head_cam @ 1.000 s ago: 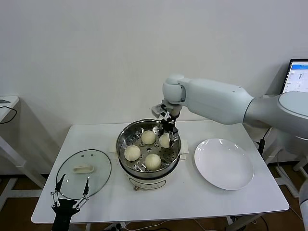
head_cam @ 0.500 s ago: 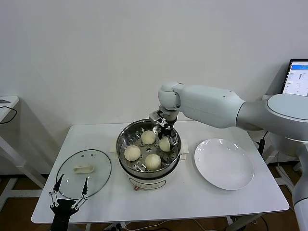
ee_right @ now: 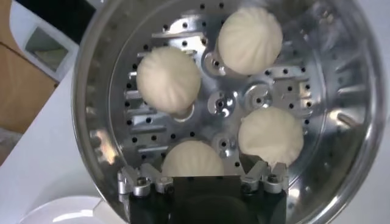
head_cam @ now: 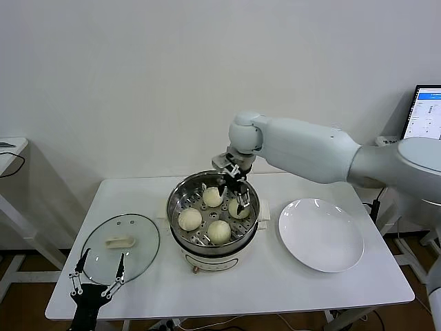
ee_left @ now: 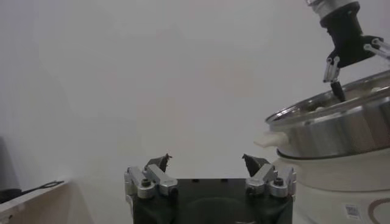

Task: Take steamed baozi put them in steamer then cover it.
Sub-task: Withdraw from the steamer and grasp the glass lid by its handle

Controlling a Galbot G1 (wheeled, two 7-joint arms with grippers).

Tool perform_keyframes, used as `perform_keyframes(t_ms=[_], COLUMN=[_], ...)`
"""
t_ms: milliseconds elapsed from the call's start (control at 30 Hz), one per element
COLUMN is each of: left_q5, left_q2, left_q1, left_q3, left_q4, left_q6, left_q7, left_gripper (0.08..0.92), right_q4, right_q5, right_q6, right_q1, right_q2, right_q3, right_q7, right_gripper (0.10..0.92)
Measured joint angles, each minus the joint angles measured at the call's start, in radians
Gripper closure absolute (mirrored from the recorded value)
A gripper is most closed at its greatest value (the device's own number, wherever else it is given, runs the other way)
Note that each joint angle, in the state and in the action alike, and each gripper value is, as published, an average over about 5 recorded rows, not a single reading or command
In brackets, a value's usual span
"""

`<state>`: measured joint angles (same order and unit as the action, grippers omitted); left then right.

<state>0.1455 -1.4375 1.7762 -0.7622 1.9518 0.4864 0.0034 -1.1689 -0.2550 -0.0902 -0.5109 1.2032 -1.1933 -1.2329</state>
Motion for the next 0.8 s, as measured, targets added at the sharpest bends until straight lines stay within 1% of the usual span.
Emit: perform_keyframes(t_ms=[100,200,433,600,800], left_q5=[0.016,0.040,0.141,0.266,0.452], left_q2=[0.004,0.008,0.024,0.038,0.061], left_q1=[-0.008,-0.018,-0.045,-0.067,-0.091], left_q3=[-0.003,-0.003,0.000,0.010,0.014], left_q4=[0.001,0.006,0.027,0.033,0.022], left_q6=[-0.006,-0.013,-0.039,-0.077,-0.134], left_q7=[-0.010,-0.023,-0.072,-0.150,-0.232], left_gripper=[0.177,0.177,0.177,0.177,0.177], right_q4=[-0.046,-0.094,-0.171,-0.209,-0.232], right_q5=[-0.041,-0.081,-0.164,-0.207,-0.218], right_q6=[0.022,0.054,0.147,0.205,0.272], right_q1=[0.022,0.061,0.260,0.492,0.798], right_q2=[-0.059,-0.124,-0.259,-0.310,-0.332], right_q3=[0.060,0.125,0.351,0.583,0.870], right_q7=[0.086,0.222,0.667,0.945,1.144], right_gripper=[0.203,0.203,0.203,0.203,0.203])
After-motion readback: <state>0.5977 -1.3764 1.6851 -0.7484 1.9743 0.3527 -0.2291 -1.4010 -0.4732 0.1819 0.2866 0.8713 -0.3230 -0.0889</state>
